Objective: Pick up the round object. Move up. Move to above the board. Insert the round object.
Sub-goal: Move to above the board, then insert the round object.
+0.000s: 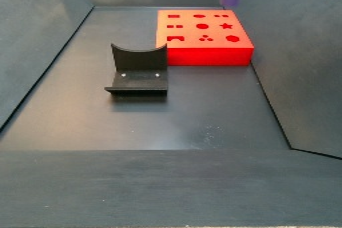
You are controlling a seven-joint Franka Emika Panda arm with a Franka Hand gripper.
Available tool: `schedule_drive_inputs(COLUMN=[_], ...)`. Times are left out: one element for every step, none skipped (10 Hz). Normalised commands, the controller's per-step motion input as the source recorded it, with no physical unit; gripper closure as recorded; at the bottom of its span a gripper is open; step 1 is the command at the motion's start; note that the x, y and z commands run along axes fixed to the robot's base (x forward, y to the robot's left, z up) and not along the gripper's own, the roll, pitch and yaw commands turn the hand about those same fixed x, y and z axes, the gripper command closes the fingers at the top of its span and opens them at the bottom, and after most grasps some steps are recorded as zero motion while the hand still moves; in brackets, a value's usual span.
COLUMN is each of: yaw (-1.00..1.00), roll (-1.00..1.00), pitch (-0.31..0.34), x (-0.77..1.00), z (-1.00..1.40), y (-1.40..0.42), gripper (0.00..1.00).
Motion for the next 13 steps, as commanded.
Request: schedule_drive_inputs(yaw=[-0.03,-0.01,0.00,0.01,0.01,0.00,0.01,0.00,0.01,0.01,0.01,-0.04,0.00], roll=[0.00,0.00,0.00,0.00,-0.01,0.00,0.00,0.01,0.02,0.03,0.04,-0.06,0.00], pitch=[0.167,0.131,0.112,0.116,0.119,0.122,0.121,0.136,0.137,0.123,0.096,0.000,-0.021], x=[0.31,0.31,0.32,0.33,0.35,0.36,0.37,0.36,0.30,0.19,0.13,0.03,-0.05], z=[0.21,0.21,0.21,0.21,0.22,0.22,0.22,0.20,0.16,0.08,0.06,0.00,0.00], y=[-1.00,-1.00,-1.00,-1.00,-1.00,-1.00,-1.00,-0.85,-0.66,-0.34,-0.21,0.03,0.00], gripper=[1.00,1.00,1.00,1.00,1.00,1.00,1.00,1.00,1.00,1.00,1.00,1.00,1.00])
